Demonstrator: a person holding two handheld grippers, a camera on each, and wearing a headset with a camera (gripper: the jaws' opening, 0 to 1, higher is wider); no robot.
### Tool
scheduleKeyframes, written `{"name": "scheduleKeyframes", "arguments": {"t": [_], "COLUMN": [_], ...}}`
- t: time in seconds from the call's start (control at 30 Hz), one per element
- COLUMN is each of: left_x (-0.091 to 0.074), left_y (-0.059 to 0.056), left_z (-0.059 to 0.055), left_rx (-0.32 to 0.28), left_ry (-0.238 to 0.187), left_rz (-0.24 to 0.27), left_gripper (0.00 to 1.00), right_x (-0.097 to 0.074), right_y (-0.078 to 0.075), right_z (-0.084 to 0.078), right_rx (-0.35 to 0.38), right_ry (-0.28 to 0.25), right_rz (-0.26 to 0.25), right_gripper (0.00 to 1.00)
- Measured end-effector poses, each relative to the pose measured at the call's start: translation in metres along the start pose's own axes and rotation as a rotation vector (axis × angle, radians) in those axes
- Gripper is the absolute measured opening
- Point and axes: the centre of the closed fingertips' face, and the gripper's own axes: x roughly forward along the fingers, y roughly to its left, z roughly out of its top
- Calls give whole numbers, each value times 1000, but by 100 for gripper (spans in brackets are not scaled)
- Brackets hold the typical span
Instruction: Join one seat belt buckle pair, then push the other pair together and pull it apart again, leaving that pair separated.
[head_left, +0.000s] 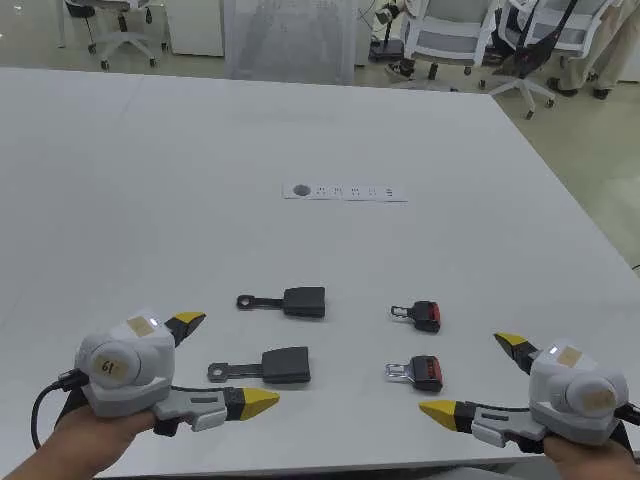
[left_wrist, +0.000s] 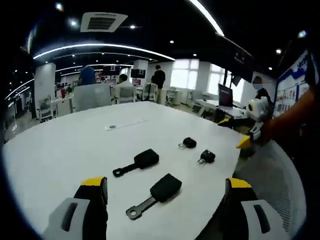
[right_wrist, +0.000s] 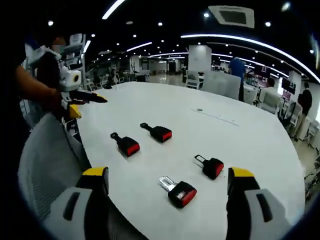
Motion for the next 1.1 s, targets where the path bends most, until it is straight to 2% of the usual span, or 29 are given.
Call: {"name": "scheduleKeyframes", "arguments": {"t": [0.2, 0.53, 0.6, 1.1], "left_x": [2, 8, 9, 13], "left_y": [-1, -11, -11, -12], "left_z": [0, 5, 6, 6], "left_rx": [2, 18, 18, 33], "left_ry": [5, 13, 12, 21], "left_rz": [-5, -23, -25, -29], "left_gripper": [100, 100, 100, 100], "right_x": [-2, -8, -10, -14], "right_y": [-4, -9, -9, -14], "right_z": [-4, -8, -6, -12], "right_rx": [3, 14, 18, 11], "right_ry": [10, 9, -7, 12], "right_rz": [-2, 0, 4, -6], "right_gripper": [100, 99, 99, 97]}}
